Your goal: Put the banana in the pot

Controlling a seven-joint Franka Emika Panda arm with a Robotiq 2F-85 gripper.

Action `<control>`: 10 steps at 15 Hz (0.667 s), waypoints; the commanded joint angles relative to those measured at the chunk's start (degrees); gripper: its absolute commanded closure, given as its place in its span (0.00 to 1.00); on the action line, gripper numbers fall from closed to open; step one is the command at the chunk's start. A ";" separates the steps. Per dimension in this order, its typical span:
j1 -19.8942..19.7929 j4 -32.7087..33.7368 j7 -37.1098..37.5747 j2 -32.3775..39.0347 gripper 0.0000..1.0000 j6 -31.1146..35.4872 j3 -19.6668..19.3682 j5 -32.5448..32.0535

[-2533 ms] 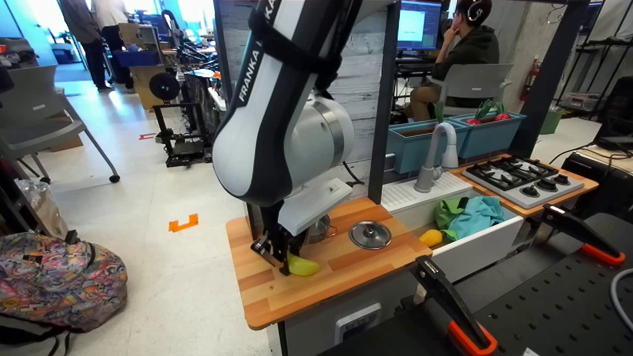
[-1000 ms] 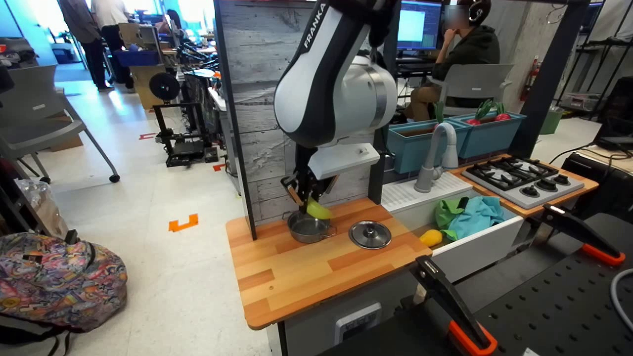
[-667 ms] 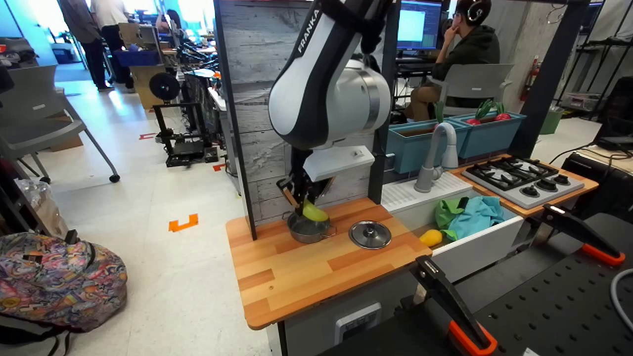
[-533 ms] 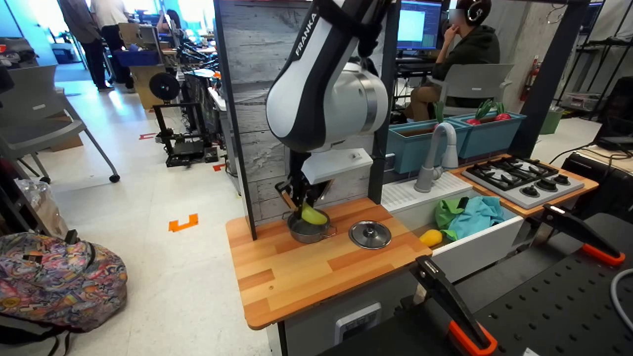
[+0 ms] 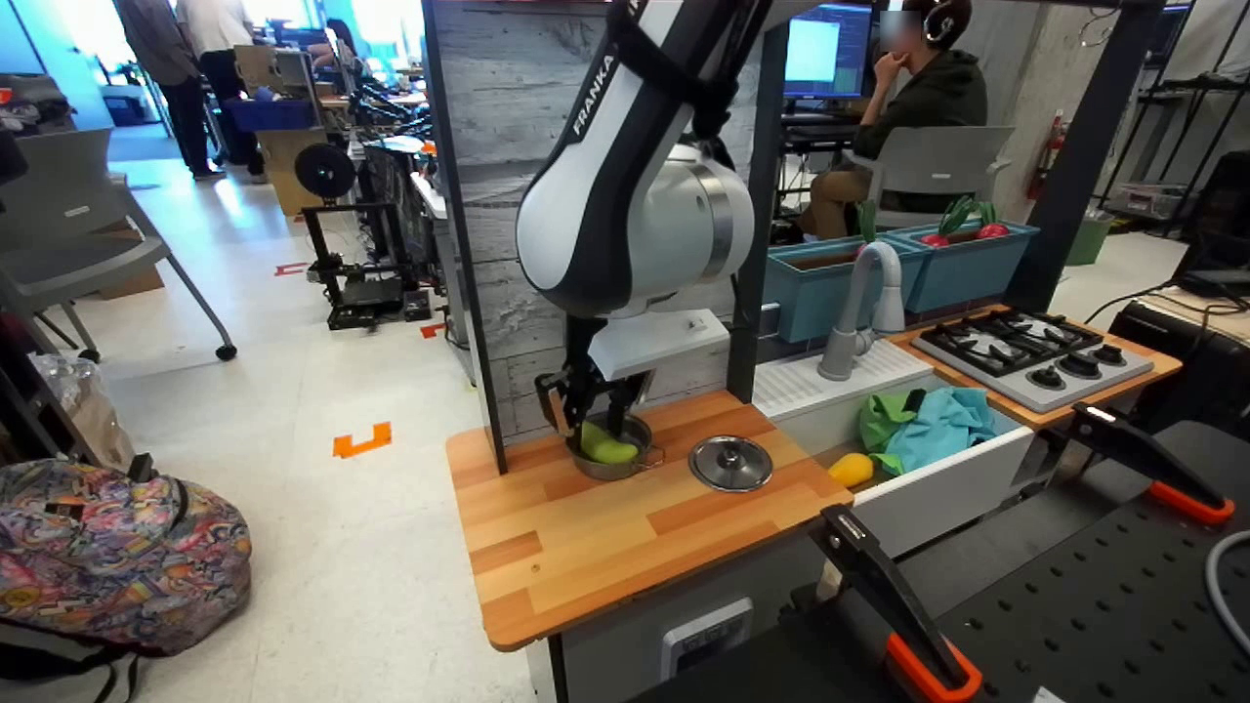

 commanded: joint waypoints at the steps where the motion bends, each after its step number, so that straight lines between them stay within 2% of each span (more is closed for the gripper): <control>1: -0.31 2.21 -1.20 1.17 0.12 -1.31 0.90 0.85; 2: -0.22 0.81 -1.30 0.28 0.03 -0.35 1.12 0.74; 3: -0.20 -0.33 -1.44 -0.49 0.00 0.38 1.35 0.69; 7: 0.13 -6.36 -2.07 -4.89 0.00 3.21 2.87 0.44; 10: 0.46 -13.95 -3.70 -10.31 0.00 3.34 5.11 0.08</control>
